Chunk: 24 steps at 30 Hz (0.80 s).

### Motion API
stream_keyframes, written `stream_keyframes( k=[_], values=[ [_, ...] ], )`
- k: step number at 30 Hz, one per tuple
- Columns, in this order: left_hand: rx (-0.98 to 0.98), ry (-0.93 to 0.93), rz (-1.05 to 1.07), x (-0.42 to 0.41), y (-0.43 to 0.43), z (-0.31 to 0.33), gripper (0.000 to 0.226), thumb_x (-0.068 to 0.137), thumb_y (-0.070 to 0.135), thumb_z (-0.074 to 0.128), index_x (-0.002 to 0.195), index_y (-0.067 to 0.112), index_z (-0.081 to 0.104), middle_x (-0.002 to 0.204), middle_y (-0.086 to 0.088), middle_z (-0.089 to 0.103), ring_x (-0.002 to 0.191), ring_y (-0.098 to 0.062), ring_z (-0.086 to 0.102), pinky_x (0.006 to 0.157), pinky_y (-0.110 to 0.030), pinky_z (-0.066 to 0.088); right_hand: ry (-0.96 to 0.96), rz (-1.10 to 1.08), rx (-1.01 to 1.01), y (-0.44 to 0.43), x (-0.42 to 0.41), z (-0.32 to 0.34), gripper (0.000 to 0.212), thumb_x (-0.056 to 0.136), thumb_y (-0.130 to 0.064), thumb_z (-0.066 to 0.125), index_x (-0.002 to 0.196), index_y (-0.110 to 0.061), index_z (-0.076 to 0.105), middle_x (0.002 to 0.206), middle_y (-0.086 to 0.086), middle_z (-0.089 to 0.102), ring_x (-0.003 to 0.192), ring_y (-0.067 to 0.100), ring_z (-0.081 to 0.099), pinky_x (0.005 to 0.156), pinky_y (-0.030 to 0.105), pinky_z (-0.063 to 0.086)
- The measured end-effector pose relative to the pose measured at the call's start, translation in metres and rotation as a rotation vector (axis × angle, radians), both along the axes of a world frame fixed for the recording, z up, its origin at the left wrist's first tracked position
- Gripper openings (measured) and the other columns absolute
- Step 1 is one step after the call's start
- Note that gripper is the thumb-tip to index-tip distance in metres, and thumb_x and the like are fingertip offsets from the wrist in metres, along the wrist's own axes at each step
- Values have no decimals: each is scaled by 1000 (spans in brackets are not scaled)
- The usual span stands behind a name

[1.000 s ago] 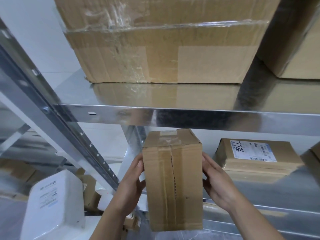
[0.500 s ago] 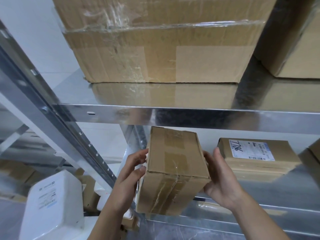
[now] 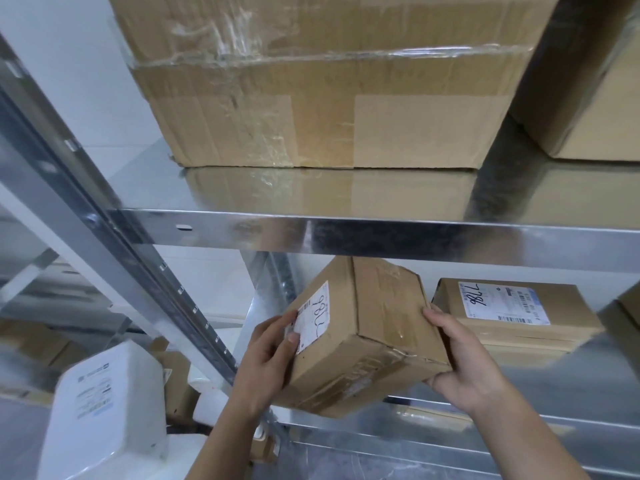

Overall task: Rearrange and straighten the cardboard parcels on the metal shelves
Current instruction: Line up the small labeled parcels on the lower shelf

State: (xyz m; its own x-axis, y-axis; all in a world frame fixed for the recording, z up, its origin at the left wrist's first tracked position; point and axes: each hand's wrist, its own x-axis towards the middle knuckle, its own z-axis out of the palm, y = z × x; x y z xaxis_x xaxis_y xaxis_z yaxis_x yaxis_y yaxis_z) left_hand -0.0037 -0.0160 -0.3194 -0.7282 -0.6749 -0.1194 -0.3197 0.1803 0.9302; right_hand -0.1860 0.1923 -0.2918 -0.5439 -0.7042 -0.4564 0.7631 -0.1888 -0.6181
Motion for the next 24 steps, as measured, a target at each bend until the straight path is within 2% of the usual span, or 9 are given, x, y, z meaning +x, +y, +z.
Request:
stream_keyframes(
  k=[3, 6, 9, 12, 14, 16, 19, 22, 24],
  values=[
    [32, -105, 99, -1, 4, -8, 36, 102, 43, 55, 137, 49, 51, 141, 20, 44, 128, -3, 45, 114, -32, 30, -34, -35, -29, 4, -5, -12, 59, 65, -27, 84, 121, -19, 70, 106, 13, 75, 80, 27, 75, 62, 35, 61],
    [245, -54, 223, 0, 9, -14, 54, 99, 47, 59, 149, 39, 43, 146, 14, 46, 130, -10, 48, 117, -38, 33, -101, -66, -11, 7, -5, -23, 54, 80, -31, 71, 131, -12, 66, 108, 18, 74, 85, 33, 74, 67, 41, 62],
    [584, 48, 338, 0, 8, -17, 56, 93, 57, 55, 140, 26, 56, 130, -2, 68, 115, -21, 66, 108, -46, 46, -149, -98, 12, 8, -5, -39, 60, 79, -31, 73, 134, -9, 66, 119, 19, 72, 96, 35, 72, 82, 45, 60],
    [722, 130, 378, -1, 7, -6, 47, 108, 41, 37, 121, 11, 69, 110, -13, 77, 99, -25, 72, 90, -41, 51, -107, -157, 60, 6, -4, -51, 44, 98, -31, 57, 138, -13, 64, 119, 16, 73, 97, 32, 74, 82, 44, 61],
    [734, 169, 395, -2, 3, -2, 45, 109, 36, 36, 120, 8, 69, 109, -12, 77, 98, -22, 73, 85, -37, 51, 3, -186, 124, 3, -3, -55, 34, 108, -27, 44, 137, -28, 63, 117, 11, 75, 100, 32, 73, 79, 49, 62],
    [695, 168, 379, -5, -2, 0, 42, 109, 34, 38, 113, 10, 71, 102, -7, 79, 88, -15, 75, 79, -34, 50, 131, -216, 263, -3, 0, -59, 31, 110, -22, 42, 130, -39, 59, 108, 8, 76, 95, 32, 71, 75, 52, 61],
    [607, 139, 353, -10, -11, 0, 39, 110, 33, 37, 105, 15, 72, 92, 0, 80, 79, -8, 75, 77, -31, 49, 321, -196, 416, -12, 3, -61, 28, 110, -15, 43, 121, -29, 65, 99, 9, 75, 86, 26, 71, 68, 40, 60],
    [531, 88, 315, -15, -19, 3, 37, 109, 35, 38, 114, 18, 71, 104, 2, 79, 99, -12, 73, 90, -34, 51, 332, -136, 465, -21, 0, -57, 26, 109, -24, 48, 112, -25, 74, 108, 11, 78, 102, 31, 73, 93, 52, 58],
    [494, 37, 284, -18, -25, 1, 33, 107, 37, 44, 126, 23, 67, 120, 2, 74, 114, -18, 67, 101, -41, 50, 250, -78, 465, -25, -3, -51, 33, 107, -35, 49, 112, -16, 75, 104, 13, 79, 103, 34, 72, 98, 51, 55]
  ],
)
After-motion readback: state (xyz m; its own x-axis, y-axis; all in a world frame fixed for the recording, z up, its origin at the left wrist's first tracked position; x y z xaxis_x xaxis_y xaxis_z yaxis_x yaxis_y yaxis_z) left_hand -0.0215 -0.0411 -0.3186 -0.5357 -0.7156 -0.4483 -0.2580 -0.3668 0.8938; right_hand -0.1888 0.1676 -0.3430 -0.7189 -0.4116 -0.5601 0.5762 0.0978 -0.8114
